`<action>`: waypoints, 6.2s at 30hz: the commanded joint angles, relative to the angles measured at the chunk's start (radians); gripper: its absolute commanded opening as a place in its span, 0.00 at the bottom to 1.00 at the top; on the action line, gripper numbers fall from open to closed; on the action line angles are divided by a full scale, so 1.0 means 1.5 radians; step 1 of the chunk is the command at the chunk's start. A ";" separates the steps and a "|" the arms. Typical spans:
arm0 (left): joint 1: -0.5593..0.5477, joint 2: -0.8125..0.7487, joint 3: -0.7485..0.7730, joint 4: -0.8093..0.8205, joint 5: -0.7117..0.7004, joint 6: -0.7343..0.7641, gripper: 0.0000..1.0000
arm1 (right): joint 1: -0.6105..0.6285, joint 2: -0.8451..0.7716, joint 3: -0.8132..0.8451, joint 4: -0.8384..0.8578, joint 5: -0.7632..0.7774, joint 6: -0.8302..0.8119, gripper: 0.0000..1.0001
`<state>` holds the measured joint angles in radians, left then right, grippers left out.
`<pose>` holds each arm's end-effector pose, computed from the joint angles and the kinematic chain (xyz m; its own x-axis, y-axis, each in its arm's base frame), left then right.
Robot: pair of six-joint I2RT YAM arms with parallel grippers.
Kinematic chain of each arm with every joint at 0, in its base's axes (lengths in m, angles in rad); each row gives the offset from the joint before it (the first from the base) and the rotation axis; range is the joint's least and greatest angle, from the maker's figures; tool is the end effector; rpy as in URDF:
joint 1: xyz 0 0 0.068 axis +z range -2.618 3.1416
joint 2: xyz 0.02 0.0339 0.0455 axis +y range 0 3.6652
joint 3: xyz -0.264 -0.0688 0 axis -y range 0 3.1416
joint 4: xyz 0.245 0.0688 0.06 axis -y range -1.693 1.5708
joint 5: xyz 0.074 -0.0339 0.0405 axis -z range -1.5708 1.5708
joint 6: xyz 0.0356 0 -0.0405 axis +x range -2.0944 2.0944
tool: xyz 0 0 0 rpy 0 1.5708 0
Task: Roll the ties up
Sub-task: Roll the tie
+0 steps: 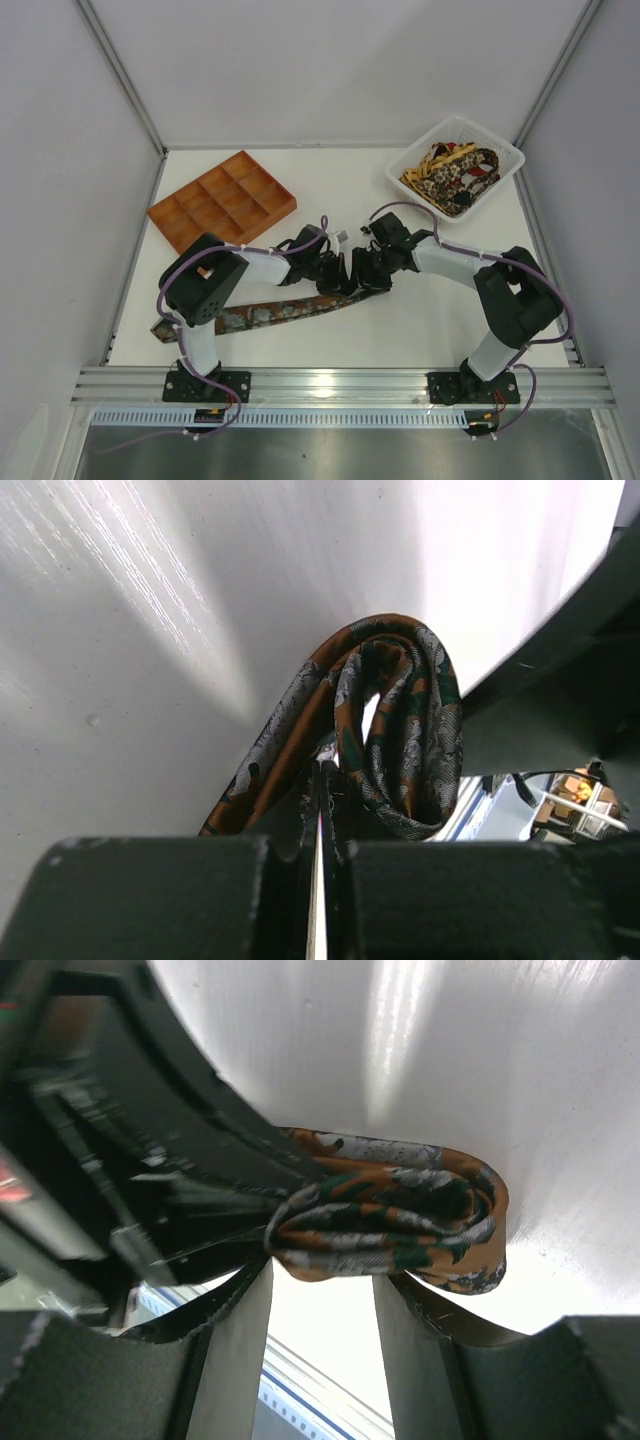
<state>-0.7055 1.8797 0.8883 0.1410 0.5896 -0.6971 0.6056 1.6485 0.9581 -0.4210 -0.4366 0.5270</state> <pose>0.2559 -0.2439 0.1150 -0.9639 0.1201 -0.2375 0.2600 0.6156 -0.7439 0.2502 0.1915 0.1717 -0.9739 -0.1200 -0.1926 -0.2085 0.8083 0.5506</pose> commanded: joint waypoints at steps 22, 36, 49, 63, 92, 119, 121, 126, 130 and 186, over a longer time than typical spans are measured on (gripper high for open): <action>0.002 -0.108 0.001 -0.143 -0.065 0.130 0.20 | -0.022 0.027 0.042 -0.048 -0.073 -0.048 0.51; 0.049 -0.176 0.061 -0.190 -0.086 0.112 0.17 | -0.022 0.044 0.052 -0.063 -0.077 -0.072 0.50; 0.052 -0.083 0.080 -0.039 0.017 0.016 0.16 | -0.022 0.040 0.052 -0.060 -0.075 -0.063 0.50; 0.051 -0.064 0.005 0.038 0.051 -0.018 0.10 | -0.024 0.039 0.075 -0.076 -0.076 -0.067 0.50; 0.058 -0.046 0.004 0.000 0.011 0.023 0.08 | -0.076 0.043 0.013 0.042 -0.178 -0.068 0.00; 0.039 -0.112 -0.051 0.046 0.008 -0.019 0.14 | -0.076 0.071 -0.053 0.154 -0.154 0.010 0.00; 0.037 -0.102 -0.057 0.063 0.018 -0.032 0.14 | -0.076 0.071 -0.050 0.145 -0.153 0.009 0.00; 0.035 -0.060 -0.050 0.070 0.015 -0.027 0.13 | -0.073 0.062 -0.032 0.125 -0.155 0.008 0.00; 0.035 -0.036 -0.051 0.066 0.005 -0.013 0.13 | -0.080 0.025 -0.013 0.076 -0.136 -0.014 0.05; 0.011 -0.043 -0.028 0.087 0.024 -0.025 0.17 | -0.111 -0.012 -0.061 -0.123 0.067 -0.070 0.00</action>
<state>-0.6628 1.8412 0.8215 0.2031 0.6300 -0.6987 0.4351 1.6672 0.8654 -0.4931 -0.5121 0.4007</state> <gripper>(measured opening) 0.171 0.123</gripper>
